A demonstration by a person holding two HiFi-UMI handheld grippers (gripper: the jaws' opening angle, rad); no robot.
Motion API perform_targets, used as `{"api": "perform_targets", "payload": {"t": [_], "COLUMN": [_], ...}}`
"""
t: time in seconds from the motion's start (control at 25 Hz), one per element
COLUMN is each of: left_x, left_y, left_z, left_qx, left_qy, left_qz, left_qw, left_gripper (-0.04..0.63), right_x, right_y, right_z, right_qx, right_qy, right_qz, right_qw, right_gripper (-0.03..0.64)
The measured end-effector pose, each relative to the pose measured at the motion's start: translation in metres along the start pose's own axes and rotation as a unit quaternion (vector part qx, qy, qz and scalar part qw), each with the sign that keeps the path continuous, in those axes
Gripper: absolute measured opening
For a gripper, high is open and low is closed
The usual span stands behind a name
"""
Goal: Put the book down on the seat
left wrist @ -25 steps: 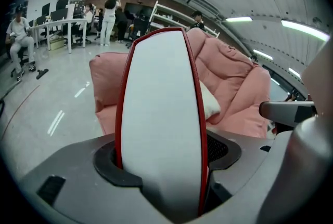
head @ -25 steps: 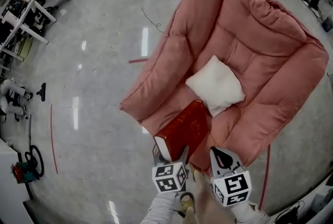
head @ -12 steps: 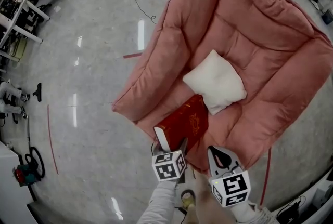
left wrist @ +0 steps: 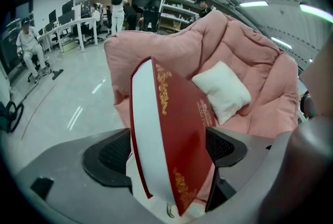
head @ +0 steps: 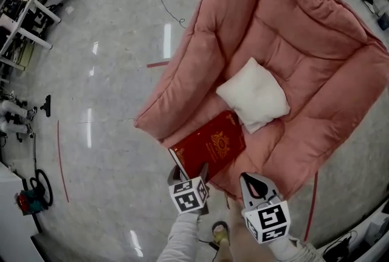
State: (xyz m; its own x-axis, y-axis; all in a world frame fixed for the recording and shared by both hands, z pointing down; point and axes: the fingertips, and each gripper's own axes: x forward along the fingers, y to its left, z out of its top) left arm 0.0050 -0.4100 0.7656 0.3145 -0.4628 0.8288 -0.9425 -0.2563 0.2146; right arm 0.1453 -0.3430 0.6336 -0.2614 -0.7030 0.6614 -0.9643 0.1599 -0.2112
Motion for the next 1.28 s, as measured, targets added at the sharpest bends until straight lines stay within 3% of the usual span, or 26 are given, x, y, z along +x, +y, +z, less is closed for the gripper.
{"api": "perform_targets", "payload": {"t": [0.36, 0.6, 0.84, 1.08, 1.28], "left_x": [-0.038, -0.076, -0.119, -0.162, -0.198], "left_y": [0.006, -0.021, -0.037, -0.036, -0.031], "left_z": [0.002, 0.005, 0.004, -0.004, -0.014], "left_qx": [-0.003, 0.02, 0.063, 0.058, 0.053], "left_qy": [-0.021, -0.045, -0.081, -0.109, -0.128], "left_qz": [0.002, -0.041, -0.044, -0.024, -0.014], "left_qw": [0.9998, 0.9979, 0.9938, 0.992, 0.9903], "left_gripper": [0.439, 0.4, 0.253, 0.11, 0.044], "right_x": [-0.01, -0.024, -0.042, -0.062, -0.08], "right_y": [0.02, 0.031, 0.047, 0.066, 0.084], "right_z": [0.007, 0.014, 0.013, 0.002, -0.011], "right_qx": [-0.014, -0.023, -0.03, -0.034, -0.047], "right_qy": [-0.008, -0.019, -0.027, -0.03, -0.028], "right_qz": [0.015, 0.018, 0.019, 0.022, 0.026], "right_qw": [1.0, 0.999, 0.999, 0.999, 0.998], "right_gripper": [0.005, 0.005, 0.005, 0.005, 0.005]}}
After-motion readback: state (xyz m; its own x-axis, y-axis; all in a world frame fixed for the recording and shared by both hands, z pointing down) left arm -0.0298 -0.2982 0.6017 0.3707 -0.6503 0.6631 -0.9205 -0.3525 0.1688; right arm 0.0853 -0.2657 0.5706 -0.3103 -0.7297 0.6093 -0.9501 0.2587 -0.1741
